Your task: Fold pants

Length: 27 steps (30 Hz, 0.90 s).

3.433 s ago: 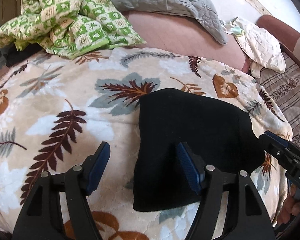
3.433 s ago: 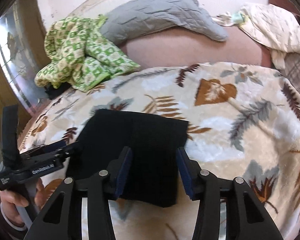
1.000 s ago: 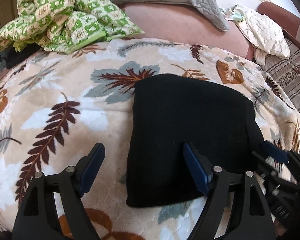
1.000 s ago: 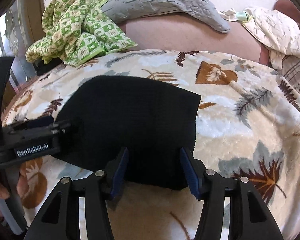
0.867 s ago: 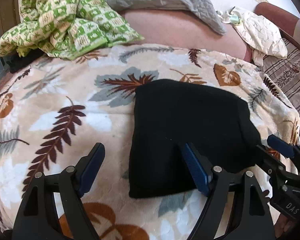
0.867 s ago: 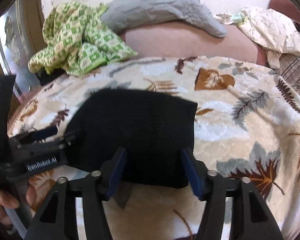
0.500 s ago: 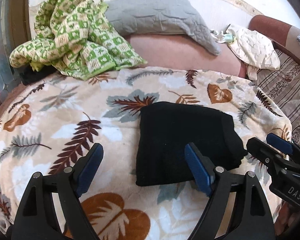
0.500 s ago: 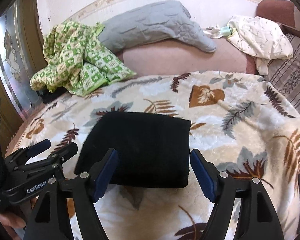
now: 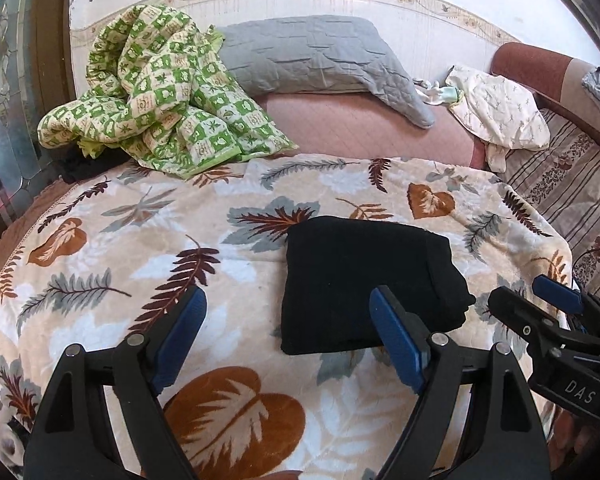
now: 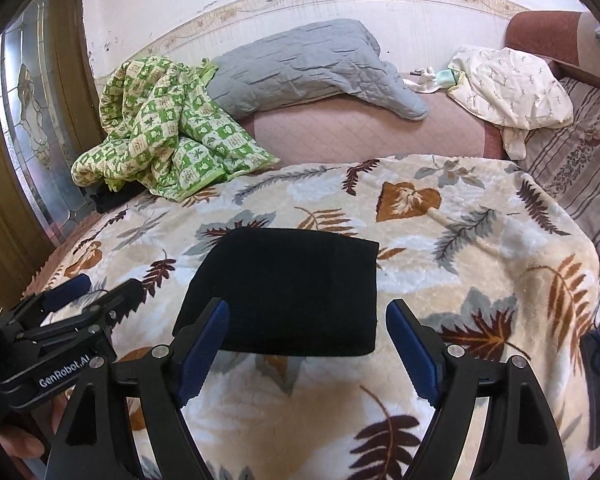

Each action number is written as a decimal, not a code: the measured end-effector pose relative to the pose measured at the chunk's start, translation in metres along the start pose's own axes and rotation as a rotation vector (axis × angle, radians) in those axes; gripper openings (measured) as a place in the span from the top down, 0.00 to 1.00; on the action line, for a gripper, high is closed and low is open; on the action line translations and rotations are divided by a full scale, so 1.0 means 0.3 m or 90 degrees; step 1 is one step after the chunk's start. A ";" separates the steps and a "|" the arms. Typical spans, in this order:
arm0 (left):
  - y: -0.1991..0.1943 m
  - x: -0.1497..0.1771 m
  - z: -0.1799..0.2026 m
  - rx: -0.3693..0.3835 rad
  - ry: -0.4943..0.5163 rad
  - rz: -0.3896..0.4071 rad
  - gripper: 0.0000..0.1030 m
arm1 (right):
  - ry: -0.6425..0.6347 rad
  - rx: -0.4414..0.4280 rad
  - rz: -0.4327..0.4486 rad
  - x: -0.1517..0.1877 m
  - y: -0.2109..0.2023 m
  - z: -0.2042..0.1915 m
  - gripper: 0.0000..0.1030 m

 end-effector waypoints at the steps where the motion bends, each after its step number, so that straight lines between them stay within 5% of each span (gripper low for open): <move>1: -0.006 0.003 -0.001 0.001 -0.001 0.001 0.18 | 0.001 -0.001 0.000 0.004 -0.005 0.001 0.20; 27: -0.068 0.040 -0.009 -0.016 0.013 0.011 0.18 | -0.002 -0.004 -0.004 0.030 -0.048 -0.031 0.20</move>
Point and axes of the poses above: each gripper's, at about its wrist camera, not at the fingertips, and y roughly the way its jaws point, z to its right, x to its underside, the point moved 7 cm from there along y, roughly the way its jaws point, and after that the axes turned 5 degrees about y, right-handed, at the moved point
